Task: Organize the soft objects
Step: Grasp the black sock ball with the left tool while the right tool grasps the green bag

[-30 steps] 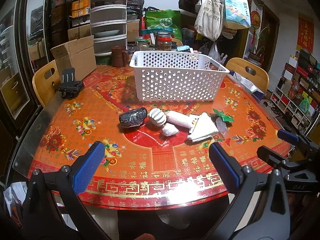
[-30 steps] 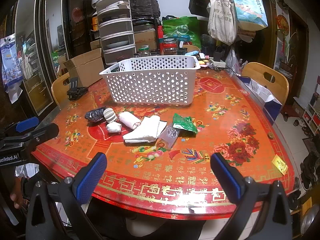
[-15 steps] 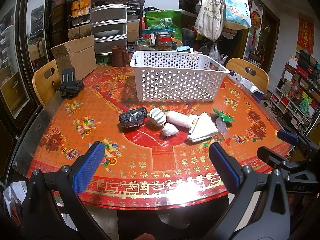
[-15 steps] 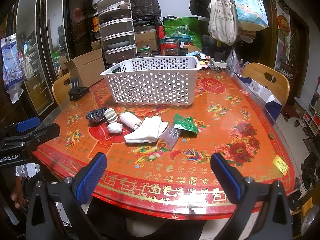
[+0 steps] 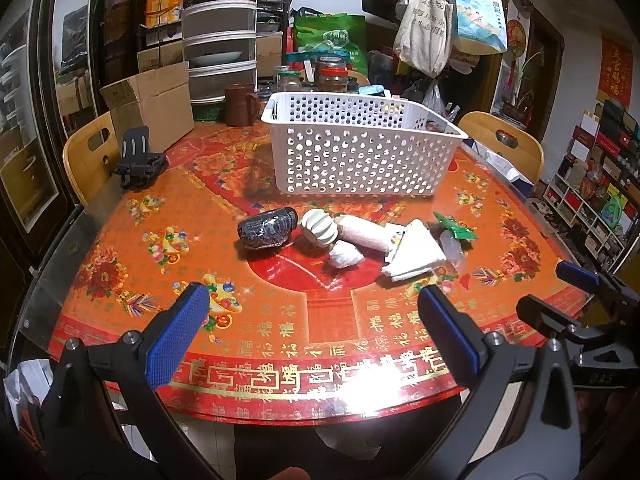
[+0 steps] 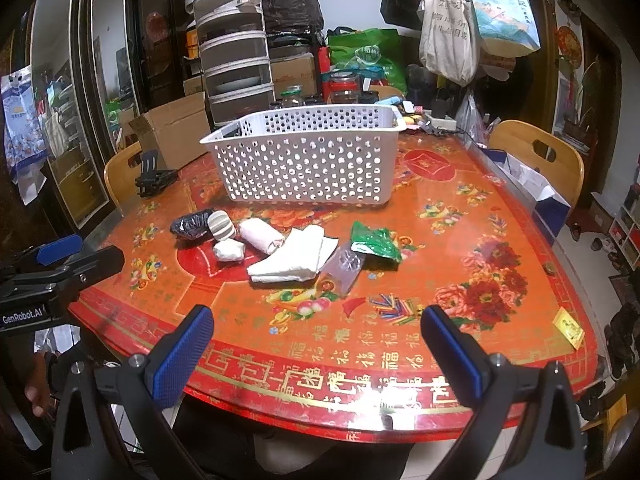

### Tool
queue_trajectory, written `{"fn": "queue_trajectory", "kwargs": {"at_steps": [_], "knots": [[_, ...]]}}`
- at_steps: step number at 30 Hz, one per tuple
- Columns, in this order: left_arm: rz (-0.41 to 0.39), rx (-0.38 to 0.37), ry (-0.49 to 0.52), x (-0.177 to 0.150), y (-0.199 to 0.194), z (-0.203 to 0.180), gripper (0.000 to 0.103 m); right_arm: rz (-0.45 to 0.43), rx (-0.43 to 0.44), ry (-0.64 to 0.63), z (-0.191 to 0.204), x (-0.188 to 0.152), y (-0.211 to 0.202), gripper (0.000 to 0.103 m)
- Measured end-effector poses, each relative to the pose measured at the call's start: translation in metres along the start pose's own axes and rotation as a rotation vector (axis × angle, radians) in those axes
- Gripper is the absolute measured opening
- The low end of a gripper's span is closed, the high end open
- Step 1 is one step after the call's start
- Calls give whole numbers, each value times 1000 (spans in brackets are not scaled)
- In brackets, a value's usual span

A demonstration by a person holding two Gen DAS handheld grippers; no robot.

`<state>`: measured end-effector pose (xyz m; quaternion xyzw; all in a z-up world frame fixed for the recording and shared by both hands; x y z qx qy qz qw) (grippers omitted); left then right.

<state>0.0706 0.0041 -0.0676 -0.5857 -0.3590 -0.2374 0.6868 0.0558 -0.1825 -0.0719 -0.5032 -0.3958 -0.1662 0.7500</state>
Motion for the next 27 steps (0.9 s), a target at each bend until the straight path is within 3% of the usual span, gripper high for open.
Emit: {"fn": "queue_trajectory", "kwargs": {"at_steps": [7, 14, 21, 27], "knots": [[-42, 7, -17, 7, 29, 5, 103, -29, 3, 17, -21, 5, 19, 103], [83, -18, 2, 6, 94, 15, 103, 2, -49, 48, -69, 16, 50, 103], [134, -13, -27, 20, 145, 40, 103, 72, -2, 78, -88, 24, 87, 95], [187, -31, 18, 28, 189, 39, 103, 82, 29, 94, -92, 30, 102, 92]]}}
Point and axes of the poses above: each gripper's, at about its wrist camera, not at the fingertips, and y roughly the way its jaws point, z to its left, x to its top, the point moved 9 cm from there along y, roughly the way its jaws point, and after that the axes turned 11 degrees about x, right-handed, at the moved point
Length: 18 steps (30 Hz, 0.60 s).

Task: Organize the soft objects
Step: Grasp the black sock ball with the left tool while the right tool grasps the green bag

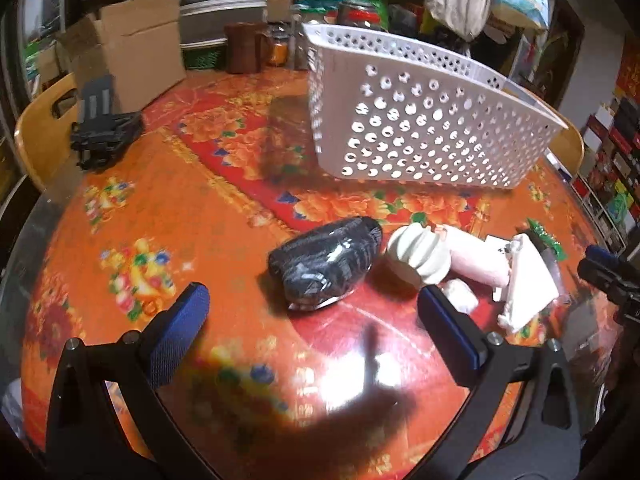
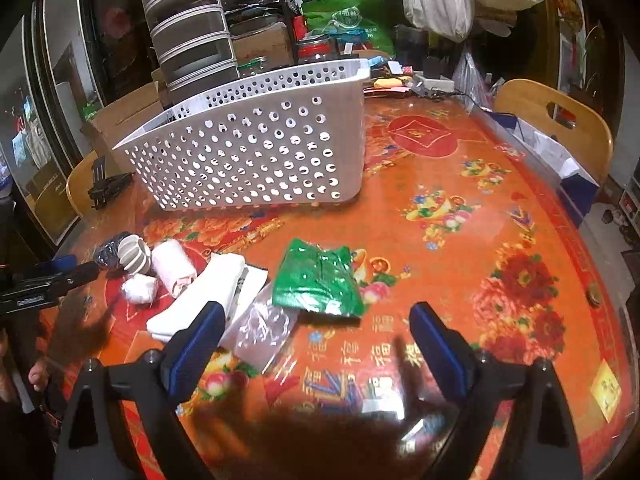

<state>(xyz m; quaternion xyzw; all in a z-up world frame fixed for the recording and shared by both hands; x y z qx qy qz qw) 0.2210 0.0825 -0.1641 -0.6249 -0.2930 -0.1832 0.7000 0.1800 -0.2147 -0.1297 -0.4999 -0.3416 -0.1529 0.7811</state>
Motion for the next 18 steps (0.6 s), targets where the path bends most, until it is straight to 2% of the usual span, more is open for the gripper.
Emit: {"fn": "queue_trajectory", "kwargs": {"at_steps": [2, 5, 7, 10, 12, 15, 18], "knots": [[12, 2, 8, 2, 9, -3, 101, 7, 1, 1, -1, 2, 4, 91], [18, 1, 14, 2, 18, -8, 89, 29, 5, -2, -2, 4, 13, 85], [26, 5, 21, 3, 23, -9, 74, 44, 10, -4, -3, 4, 19, 82], [36, -14, 17, 2, 28, -11, 65, 67, 15, 1, -5, 4, 29, 79], [39, -17, 15, 2, 30, -11, 60, 71, 20, 7, -6, 5, 33, 77], [40, -28, 10, 2, 32, -10, 59, 80, 29, 18, -7, 8, 39, 75], [40, -35, 6, 2, 31, -9, 58, 93, 40, 24, -5, 8, 45, 68]]}}
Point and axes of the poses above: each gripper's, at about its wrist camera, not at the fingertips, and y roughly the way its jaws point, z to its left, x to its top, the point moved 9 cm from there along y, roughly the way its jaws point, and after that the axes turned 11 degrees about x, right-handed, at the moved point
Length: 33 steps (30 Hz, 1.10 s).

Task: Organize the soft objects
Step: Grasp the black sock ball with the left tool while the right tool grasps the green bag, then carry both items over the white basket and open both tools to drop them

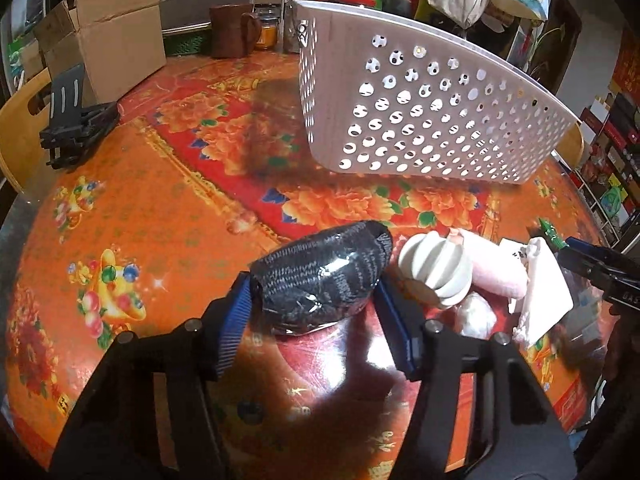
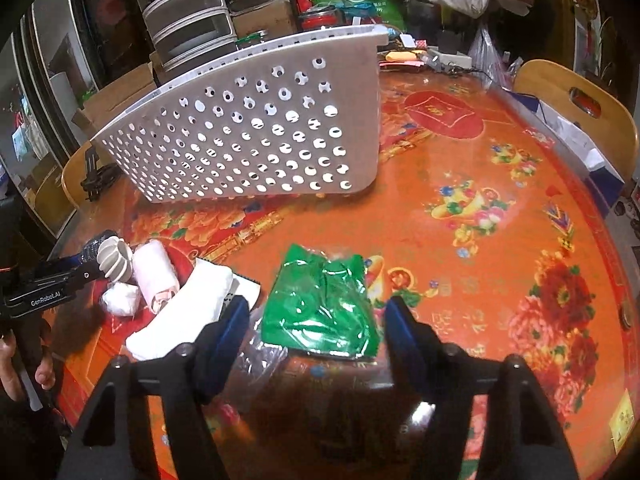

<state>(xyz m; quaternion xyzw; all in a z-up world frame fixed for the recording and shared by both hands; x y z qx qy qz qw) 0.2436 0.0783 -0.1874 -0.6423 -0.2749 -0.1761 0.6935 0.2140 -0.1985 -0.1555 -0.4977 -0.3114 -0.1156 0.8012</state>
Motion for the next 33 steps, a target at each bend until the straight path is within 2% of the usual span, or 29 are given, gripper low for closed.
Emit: {"fn": "queue_trajectory", "kwargs": {"at_steps": [4, 7, 18, 33], "knots": [[-3, -2, 0, 0, -1, 0, 57, 10, 21, 8, 1, 1, 3, 59], [-9, -15, -3, -2, -3, -2, 56, 13, 24, 1, 3, 0, 3, 58], [-78, -29, -21, 1, -29, 2, 56, -30, 16, -25, 11, 0, -16, 57], [-178, -24, -33, 17, -88, 7, 56, -129, -15, -123, 38, 20, -67, 56]]}}
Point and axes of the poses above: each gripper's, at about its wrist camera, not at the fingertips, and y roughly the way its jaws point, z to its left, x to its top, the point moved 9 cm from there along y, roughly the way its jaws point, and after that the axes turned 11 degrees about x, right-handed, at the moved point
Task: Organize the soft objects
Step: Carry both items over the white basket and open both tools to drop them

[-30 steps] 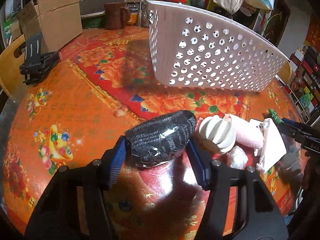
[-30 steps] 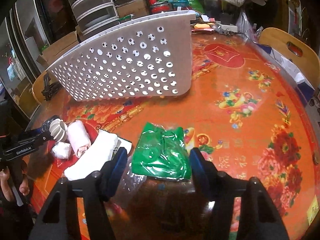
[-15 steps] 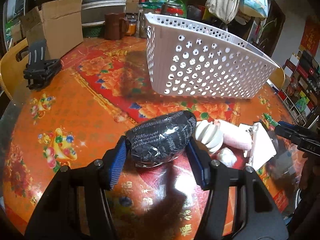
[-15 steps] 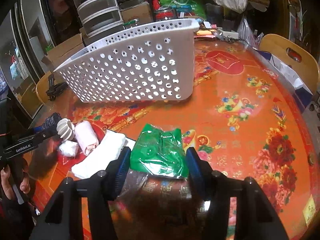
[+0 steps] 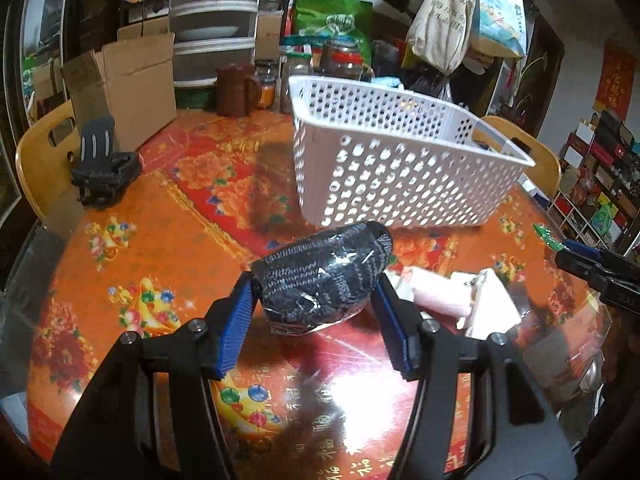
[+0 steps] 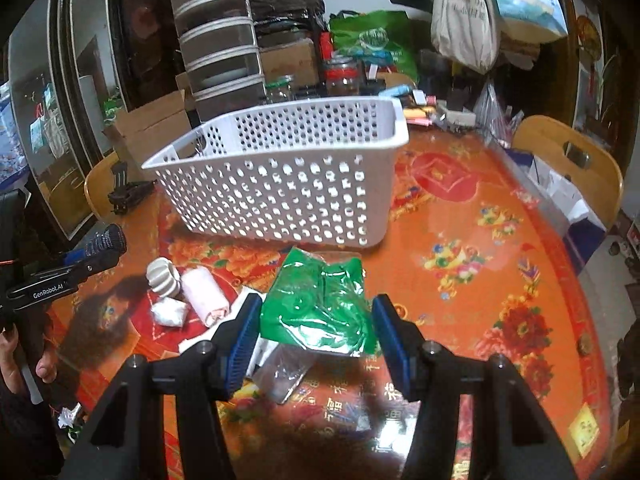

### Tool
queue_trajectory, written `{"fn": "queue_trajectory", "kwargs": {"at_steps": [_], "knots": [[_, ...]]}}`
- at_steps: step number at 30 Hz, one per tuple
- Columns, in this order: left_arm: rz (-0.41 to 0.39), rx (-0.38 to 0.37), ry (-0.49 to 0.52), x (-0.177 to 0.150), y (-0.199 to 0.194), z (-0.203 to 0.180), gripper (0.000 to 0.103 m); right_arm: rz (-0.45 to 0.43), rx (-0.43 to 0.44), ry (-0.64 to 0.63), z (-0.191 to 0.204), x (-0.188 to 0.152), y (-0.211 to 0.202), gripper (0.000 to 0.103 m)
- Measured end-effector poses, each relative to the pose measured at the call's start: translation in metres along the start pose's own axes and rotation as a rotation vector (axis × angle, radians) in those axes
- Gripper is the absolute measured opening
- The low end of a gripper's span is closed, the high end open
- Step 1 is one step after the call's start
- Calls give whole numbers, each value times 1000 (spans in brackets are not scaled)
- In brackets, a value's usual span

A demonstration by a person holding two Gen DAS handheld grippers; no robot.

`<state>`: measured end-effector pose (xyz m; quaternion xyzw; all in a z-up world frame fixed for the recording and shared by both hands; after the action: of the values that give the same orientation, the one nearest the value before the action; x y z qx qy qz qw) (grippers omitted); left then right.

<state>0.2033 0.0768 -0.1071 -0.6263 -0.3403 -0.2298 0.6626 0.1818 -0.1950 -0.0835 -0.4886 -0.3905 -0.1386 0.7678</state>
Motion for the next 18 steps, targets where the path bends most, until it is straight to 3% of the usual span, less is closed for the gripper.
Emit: {"fn": "queue_trajectory", "kwargs": {"at_steps": [18], "knots": [[-106, -23, 46, 83, -63, -29, 56, -108, -26, -118, 29, 70, -48, 56]]}}
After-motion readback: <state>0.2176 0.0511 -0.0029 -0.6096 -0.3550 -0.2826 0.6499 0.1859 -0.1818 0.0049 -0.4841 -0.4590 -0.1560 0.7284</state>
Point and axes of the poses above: each gripper's, at about its wrist camera, not at the fingertips, and y roughly the way its jaws point, z to its left, x to its top, the point moved 9 cm from there along y, roughly the way its jaws point, and after that the axes turned 11 degrees about x, right-handed, at the moved point
